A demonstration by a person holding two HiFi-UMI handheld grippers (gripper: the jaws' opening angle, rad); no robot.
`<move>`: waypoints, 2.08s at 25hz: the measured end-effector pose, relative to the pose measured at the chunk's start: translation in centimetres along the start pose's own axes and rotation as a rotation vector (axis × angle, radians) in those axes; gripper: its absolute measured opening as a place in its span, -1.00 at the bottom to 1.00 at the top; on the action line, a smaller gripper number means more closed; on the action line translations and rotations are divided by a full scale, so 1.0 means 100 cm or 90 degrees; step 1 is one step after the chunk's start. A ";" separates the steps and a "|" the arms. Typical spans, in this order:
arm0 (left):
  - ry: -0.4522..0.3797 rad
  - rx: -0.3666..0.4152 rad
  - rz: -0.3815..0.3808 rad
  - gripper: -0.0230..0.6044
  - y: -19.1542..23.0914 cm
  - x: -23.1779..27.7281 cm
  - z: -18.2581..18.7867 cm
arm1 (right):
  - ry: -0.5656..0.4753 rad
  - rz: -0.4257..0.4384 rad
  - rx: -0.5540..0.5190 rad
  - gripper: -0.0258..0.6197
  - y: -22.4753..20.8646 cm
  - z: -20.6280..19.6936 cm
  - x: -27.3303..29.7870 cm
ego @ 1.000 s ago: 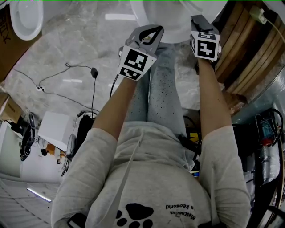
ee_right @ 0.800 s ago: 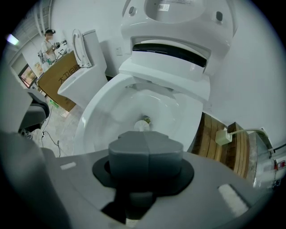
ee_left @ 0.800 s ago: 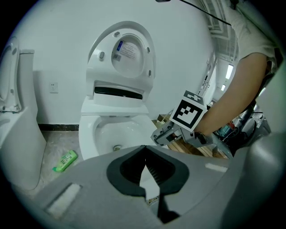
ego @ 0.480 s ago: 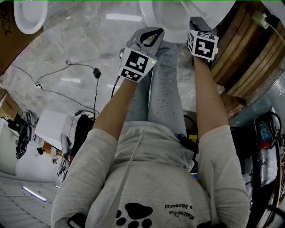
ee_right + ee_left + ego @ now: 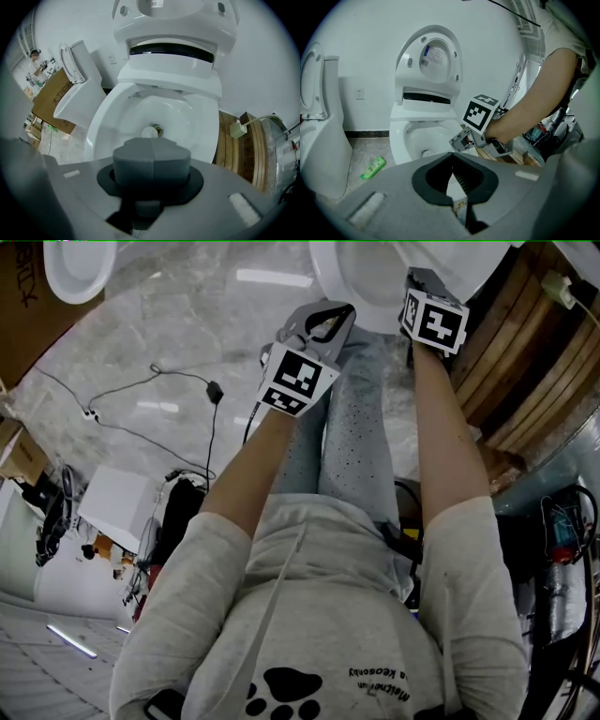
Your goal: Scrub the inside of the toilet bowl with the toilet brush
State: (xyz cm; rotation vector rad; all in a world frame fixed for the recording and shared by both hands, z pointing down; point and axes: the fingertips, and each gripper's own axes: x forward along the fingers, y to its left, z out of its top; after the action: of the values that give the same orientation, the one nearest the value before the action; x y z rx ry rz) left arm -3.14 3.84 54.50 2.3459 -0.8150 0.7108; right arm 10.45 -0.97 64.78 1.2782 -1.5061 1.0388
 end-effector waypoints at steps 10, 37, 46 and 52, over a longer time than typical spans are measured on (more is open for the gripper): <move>-0.010 0.040 -0.022 -0.92 -0.019 0.001 0.030 | 0.000 0.013 -0.014 -0.45 0.010 0.004 -0.025; -0.085 0.061 -0.064 -0.92 -0.120 -0.093 0.169 | -0.207 0.033 0.053 -0.45 -0.014 0.016 -0.301; -0.221 0.044 0.025 -0.92 -0.105 -0.147 0.291 | -0.394 0.018 0.017 -0.45 -0.019 0.083 -0.406; -0.301 0.127 0.068 -0.92 -0.115 -0.187 0.362 | -0.507 0.005 0.023 -0.45 -0.025 0.113 -0.474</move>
State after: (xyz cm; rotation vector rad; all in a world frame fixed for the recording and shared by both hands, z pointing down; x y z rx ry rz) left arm 2.65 -4.57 13.38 2.7158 -1.1177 0.2852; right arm 15.80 0.07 16.26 1.8343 -2.0685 0.5672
